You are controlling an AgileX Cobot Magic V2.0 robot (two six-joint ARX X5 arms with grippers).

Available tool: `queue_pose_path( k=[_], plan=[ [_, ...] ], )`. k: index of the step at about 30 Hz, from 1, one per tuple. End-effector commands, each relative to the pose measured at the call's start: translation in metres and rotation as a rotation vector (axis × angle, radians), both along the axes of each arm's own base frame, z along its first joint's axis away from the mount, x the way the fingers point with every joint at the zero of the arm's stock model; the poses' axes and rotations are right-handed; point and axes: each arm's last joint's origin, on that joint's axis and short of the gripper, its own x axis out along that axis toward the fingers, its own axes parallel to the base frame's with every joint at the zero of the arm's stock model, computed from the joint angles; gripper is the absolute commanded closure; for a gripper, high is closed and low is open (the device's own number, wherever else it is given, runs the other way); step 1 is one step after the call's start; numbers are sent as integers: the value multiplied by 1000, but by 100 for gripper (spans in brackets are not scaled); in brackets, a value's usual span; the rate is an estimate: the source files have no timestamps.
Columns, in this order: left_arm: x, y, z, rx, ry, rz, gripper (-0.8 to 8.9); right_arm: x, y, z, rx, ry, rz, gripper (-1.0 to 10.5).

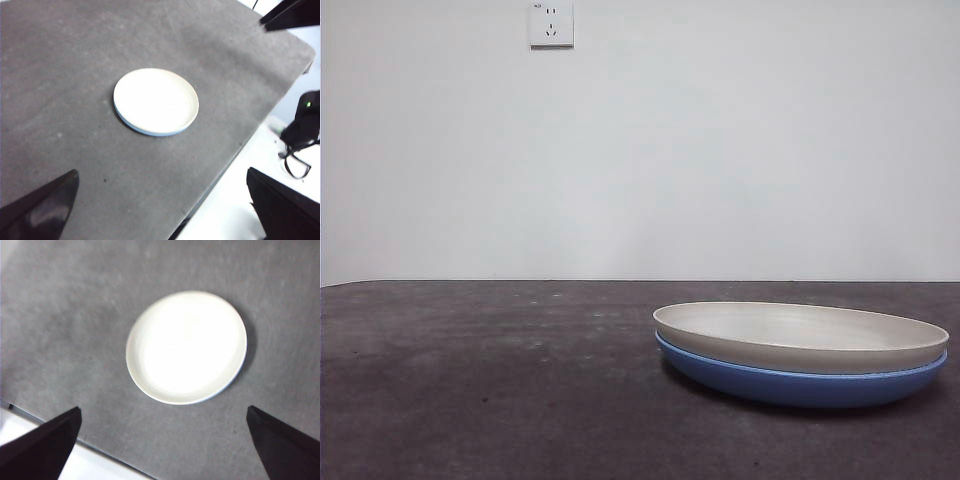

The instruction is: Pick up the white plate, put it on the blue plate, put it on desk

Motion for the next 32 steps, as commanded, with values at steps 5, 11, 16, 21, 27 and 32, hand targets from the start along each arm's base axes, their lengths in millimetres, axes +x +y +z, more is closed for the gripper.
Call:
queue_pose_path(
  k=[5, 11, 16, 21, 27, 32],
  plan=[
    [2, -1, 2, -41, -33, 7, 128, 66, 11, -27, -50, 199, 35, 332],
    [-4, 2, 0, -58, -54, 9, 128, 122, 19, -64, -81, 291, 61, 332],
    [-12, 7, 1, -99, -55, 26, 128, 157, 16, -100, -98, 377, 62, 332],
    [-22, 14, 2, -130, -73, 33, 128, 181, 13, -133, -65, 451, 72, 332],
    [-26, 17, 3, -140, -88, 33, 128, 197, 15, -158, -42, 477, 96, 333],
    [-26, 17, 3, -141, -86, 34, 128, 204, 15, -172, -46, 491, 103, 332]
  ],
)
